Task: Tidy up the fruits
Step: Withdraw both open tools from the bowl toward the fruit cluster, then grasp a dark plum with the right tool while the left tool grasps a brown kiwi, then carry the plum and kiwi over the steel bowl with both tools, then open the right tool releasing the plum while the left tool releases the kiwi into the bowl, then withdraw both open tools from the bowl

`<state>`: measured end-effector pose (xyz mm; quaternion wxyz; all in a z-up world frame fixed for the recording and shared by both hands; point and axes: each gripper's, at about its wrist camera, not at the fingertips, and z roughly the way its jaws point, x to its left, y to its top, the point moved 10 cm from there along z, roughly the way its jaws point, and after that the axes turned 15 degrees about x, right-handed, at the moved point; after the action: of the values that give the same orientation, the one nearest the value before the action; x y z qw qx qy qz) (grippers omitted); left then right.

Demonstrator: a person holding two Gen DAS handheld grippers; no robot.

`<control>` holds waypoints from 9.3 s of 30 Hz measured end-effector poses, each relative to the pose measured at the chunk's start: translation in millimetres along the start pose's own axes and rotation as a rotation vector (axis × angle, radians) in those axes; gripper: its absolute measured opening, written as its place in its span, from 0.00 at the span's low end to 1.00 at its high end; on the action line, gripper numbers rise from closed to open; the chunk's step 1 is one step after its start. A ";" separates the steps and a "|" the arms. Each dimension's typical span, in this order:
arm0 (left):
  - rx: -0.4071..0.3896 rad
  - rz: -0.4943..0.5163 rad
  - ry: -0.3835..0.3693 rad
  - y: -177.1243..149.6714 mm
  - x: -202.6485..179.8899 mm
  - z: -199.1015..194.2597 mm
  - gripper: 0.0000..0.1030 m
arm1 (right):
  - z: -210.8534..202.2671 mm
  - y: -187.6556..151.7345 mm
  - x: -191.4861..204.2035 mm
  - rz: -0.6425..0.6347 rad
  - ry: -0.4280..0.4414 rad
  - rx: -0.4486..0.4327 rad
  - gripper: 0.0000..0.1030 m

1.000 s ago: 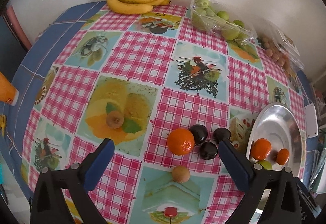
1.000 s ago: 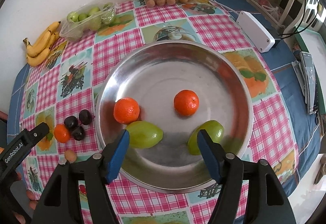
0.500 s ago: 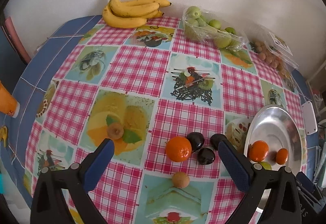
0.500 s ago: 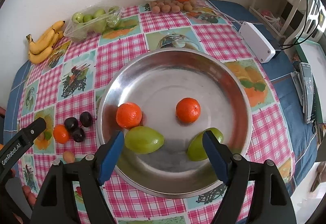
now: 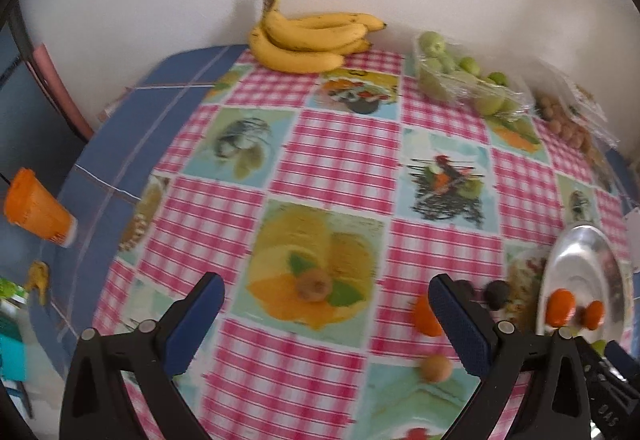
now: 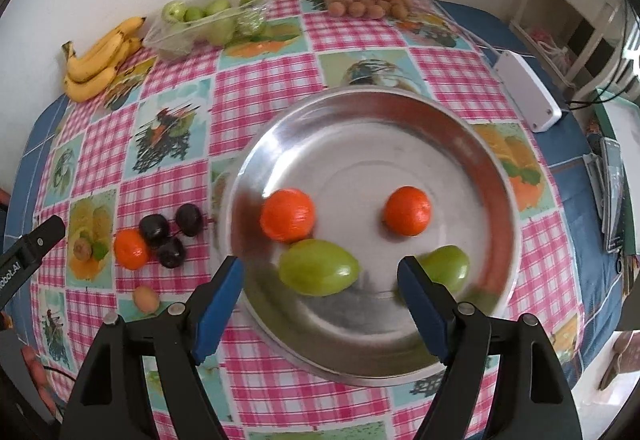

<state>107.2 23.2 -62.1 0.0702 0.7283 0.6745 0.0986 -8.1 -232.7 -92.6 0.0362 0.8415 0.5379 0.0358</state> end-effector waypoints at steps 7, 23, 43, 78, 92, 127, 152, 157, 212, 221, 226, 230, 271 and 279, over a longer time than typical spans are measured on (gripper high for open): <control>0.004 -0.029 0.052 0.6 28.2 4.9 1.00 | 3.5 -5.0 37.5 -0.062 0.027 0.015 0.78; 0.033 -0.127 0.025 -0.5 60.5 12.8 1.00 | 11.6 -4.6 94.4 -0.129 0.152 0.050 0.78; 0.127 -0.100 -0.110 1.3 35.8 49.5 1.00 | 31.3 5.1 113.5 -0.169 0.176 0.058 0.58; 0.141 -0.065 -0.244 12.9 15.2 49.0 0.28 | 23.3 13.6 126.4 -0.180 0.258 0.057 0.26; 0.072 -0.043 -0.233 18.6 7.5 19.5 0.28 | 0.6 16.3 113.2 -0.143 0.307 0.030 0.26; 0.051 0.391 -0.285 -44.8 -166.6 -23.3 0.28 | -5.7 26.5 -74.5 0.258 0.229 0.000 0.26; 0.005 0.618 -0.247 -63.1 -263.5 -14.5 0.28 | 8.4 24.4 -125.8 0.359 0.222 0.015 0.26; 0.002 0.645 -0.228 -65.0 -274.3 -8.8 0.28 | 18.7 27.7 -125.4 0.367 0.227 0.029 0.26; 0.087 0.454 -0.186 -39.3 -229.3 -2.3 0.76 | 13.3 27.5 -120.2 0.359 0.149 0.043 0.69; 0.118 0.273 -0.206 -17.8 -180.7 4.0 0.79 | 15.4 27.3 -106.0 0.316 0.127 0.060 0.69; 0.137 0.216 -0.198 -13.4 -151.1 11.7 0.80 | 13.2 24.9 -88.4 0.269 0.119 0.062 0.70; 0.143 0.179 -0.173 -10.3 -128.0 18.1 0.80 | 14.7 23.2 -71.0 0.220 0.119 0.070 0.70; 0.114 0.125 -0.116 -4.3 -90.5 22.6 1.00 | 20.7 17.7 -54.2 0.175 0.073 0.104 0.96; 0.123 0.089 -0.139 -4.0 -75.7 19.3 1.00 | 14.8 17.0 -40.0 0.145 0.069 0.103 0.96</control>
<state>102.6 -51.4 -85.4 0.0677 0.7654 0.6399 0.0092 -8.0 -276.5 -106.5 -0.0285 0.8772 0.4776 0.0396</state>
